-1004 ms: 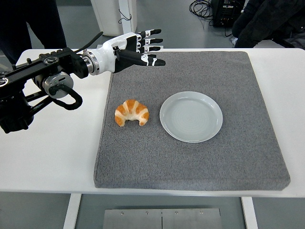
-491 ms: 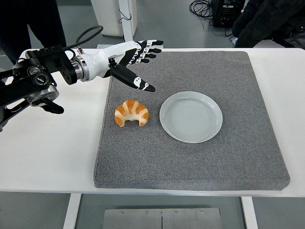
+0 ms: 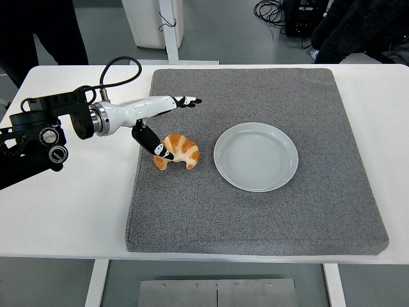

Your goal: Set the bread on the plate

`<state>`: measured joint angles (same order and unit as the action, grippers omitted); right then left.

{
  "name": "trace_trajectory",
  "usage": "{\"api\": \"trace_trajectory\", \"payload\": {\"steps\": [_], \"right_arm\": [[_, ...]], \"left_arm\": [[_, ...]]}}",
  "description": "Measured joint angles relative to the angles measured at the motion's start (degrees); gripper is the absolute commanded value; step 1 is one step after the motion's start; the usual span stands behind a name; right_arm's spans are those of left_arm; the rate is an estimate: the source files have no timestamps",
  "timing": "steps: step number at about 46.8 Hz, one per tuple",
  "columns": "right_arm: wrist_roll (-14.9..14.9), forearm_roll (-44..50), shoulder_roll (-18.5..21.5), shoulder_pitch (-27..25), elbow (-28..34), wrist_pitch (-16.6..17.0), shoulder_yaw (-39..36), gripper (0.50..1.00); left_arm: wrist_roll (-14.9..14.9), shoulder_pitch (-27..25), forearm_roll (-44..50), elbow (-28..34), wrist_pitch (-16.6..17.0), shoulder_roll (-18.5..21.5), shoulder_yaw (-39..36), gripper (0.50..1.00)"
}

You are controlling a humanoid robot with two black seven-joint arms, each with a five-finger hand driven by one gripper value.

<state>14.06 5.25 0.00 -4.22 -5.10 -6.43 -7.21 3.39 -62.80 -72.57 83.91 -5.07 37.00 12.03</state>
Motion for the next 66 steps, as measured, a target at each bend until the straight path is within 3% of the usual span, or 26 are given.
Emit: {"api": "trace_trajectory", "payload": {"steps": [33, 44, 66], "right_arm": [[0.00, -0.01, 0.00, 0.00, 0.00, 0.02, 0.00, 1.000], [0.00, 0.01, 0.00, 0.00, 0.00, 0.02, 0.00, 1.000], [0.00, -0.02, 0.00, 0.00, 0.00, 0.00, 0.00, 1.000]], "left_arm": [[-0.57, 4.66, -7.13, -8.52, 2.91, -7.74, -0.48, 0.993], [-0.68, 5.05, -8.69, -9.67, 5.03, -9.42, -0.51, 0.993], [-1.87, 5.41, -10.58, -13.64, 5.60, -10.90, -0.60, 0.989]]}}
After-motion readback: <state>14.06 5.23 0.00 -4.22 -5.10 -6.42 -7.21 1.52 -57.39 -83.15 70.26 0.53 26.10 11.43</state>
